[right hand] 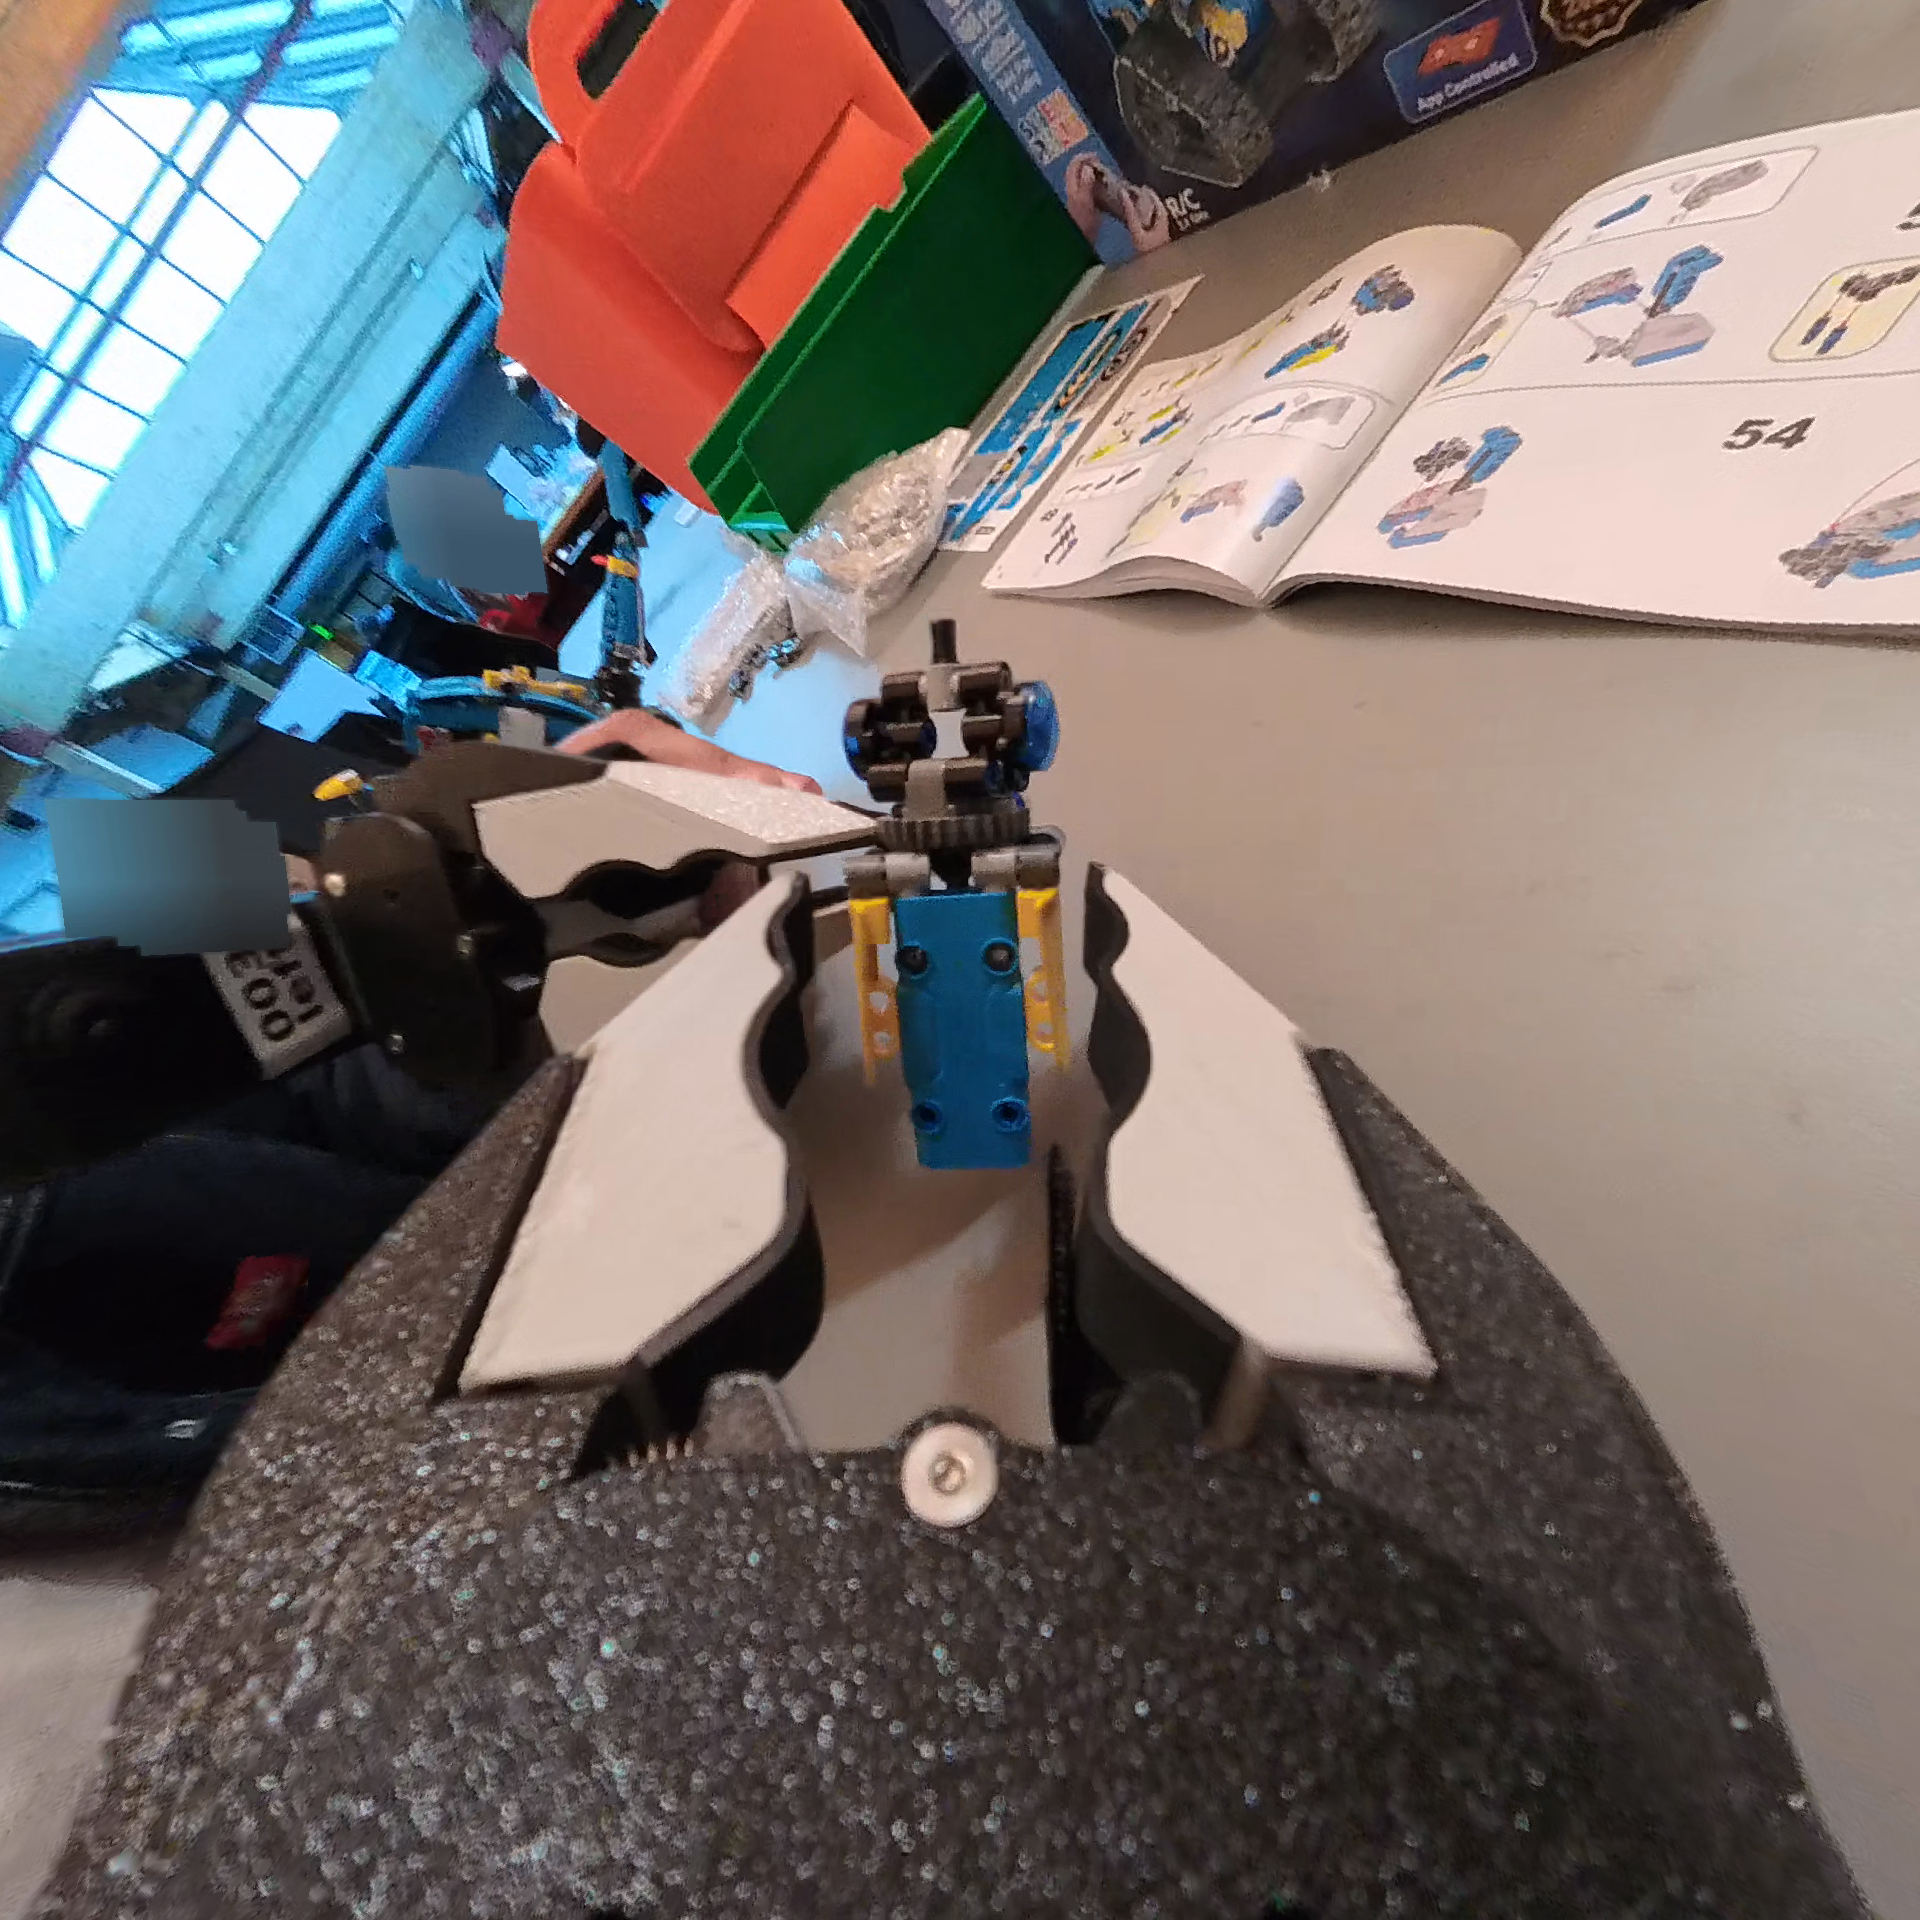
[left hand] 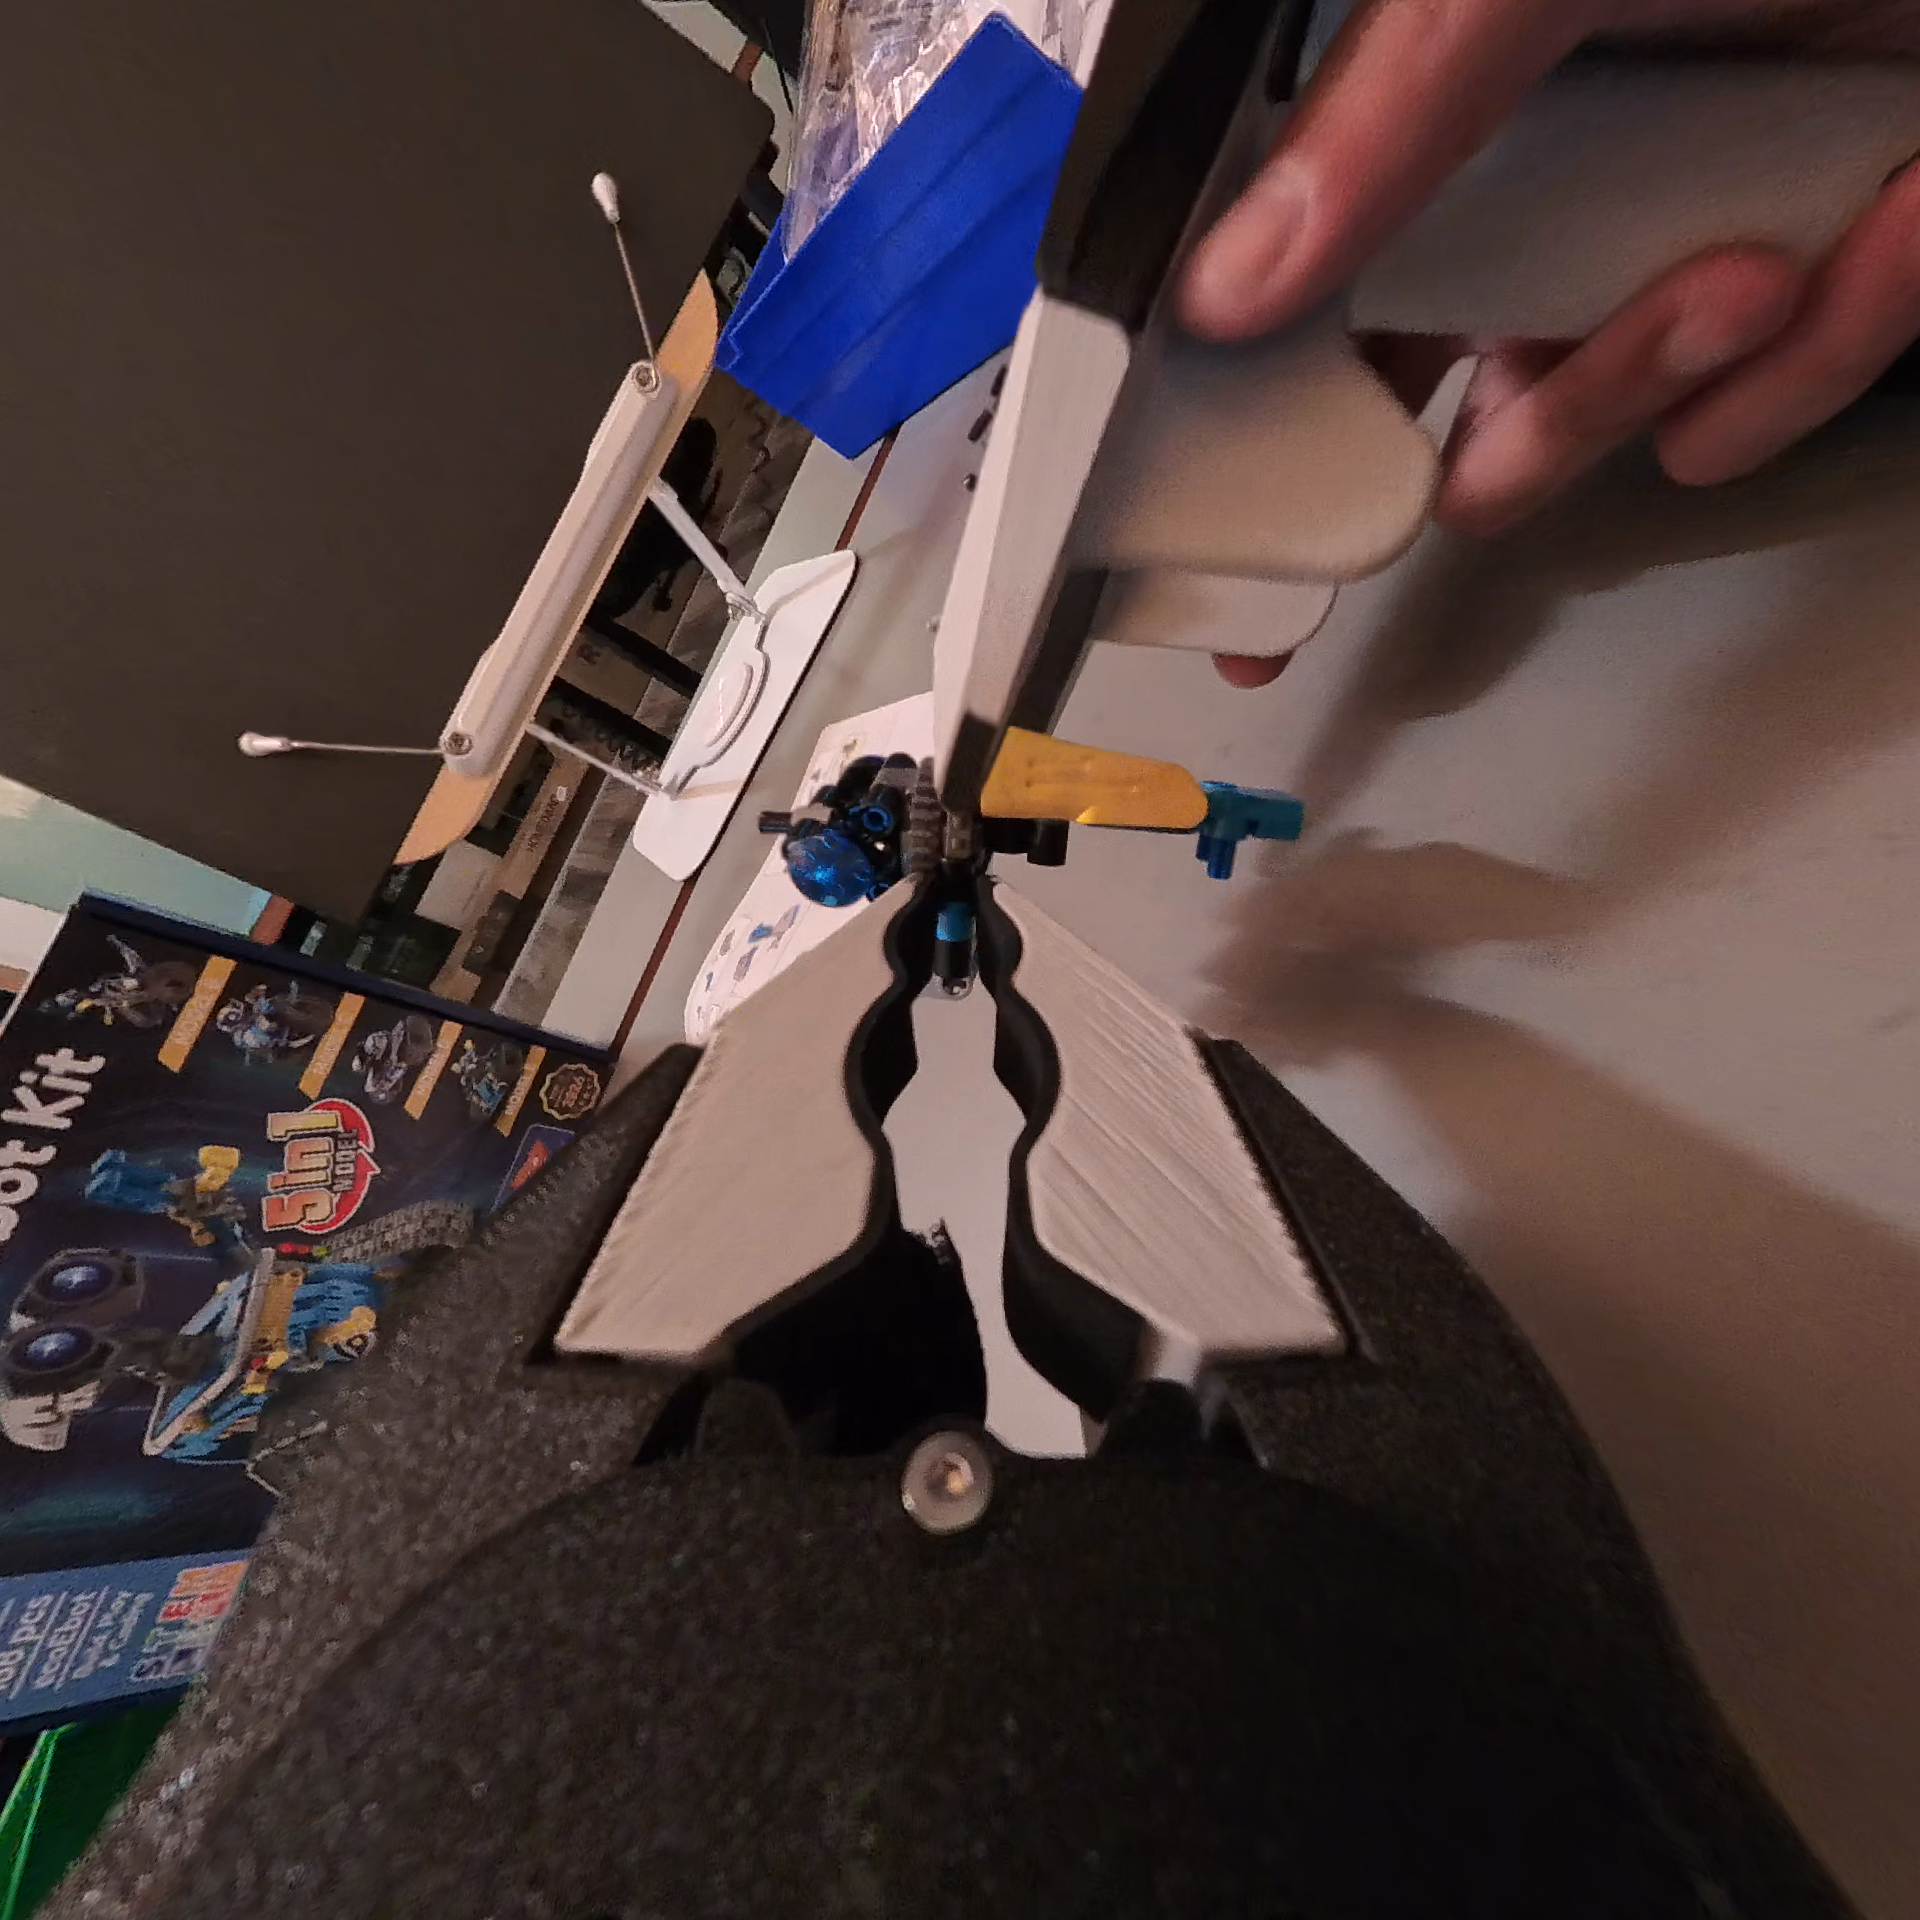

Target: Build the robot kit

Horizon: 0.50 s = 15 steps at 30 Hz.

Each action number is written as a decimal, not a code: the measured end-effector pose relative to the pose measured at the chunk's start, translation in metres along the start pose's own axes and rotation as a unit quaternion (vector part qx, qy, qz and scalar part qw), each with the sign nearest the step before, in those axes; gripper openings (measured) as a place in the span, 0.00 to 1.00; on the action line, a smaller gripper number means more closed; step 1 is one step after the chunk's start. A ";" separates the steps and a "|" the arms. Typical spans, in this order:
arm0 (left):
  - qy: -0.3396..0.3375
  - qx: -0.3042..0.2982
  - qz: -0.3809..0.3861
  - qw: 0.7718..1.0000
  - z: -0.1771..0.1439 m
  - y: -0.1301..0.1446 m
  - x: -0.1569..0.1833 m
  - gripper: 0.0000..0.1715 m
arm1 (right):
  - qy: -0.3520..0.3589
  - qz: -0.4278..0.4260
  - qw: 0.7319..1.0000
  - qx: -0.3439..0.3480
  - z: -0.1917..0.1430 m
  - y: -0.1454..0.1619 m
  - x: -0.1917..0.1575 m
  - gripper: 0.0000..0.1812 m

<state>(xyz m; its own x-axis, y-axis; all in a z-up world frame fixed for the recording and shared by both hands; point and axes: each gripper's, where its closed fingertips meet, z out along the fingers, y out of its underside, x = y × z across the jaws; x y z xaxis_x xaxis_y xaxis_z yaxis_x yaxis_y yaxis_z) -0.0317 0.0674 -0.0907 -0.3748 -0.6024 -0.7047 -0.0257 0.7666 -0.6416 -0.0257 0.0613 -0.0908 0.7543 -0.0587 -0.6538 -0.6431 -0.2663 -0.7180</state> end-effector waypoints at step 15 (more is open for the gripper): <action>-0.026 -0.028 0.045 0.998 -0.001 -0.001 0.004 0.03 | 0.042 -0.073 0.996 -0.001 0.001 0.001 0.000 0.22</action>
<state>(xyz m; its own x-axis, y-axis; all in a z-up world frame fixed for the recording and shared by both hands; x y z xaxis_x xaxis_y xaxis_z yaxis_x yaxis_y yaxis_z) -0.0337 0.0643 -0.0920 -0.3300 -0.5399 -0.7743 -0.0470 0.8287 -0.5578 -0.0267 0.0619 -0.0919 0.8486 -0.0991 -0.5196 -0.5249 -0.2801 -0.8038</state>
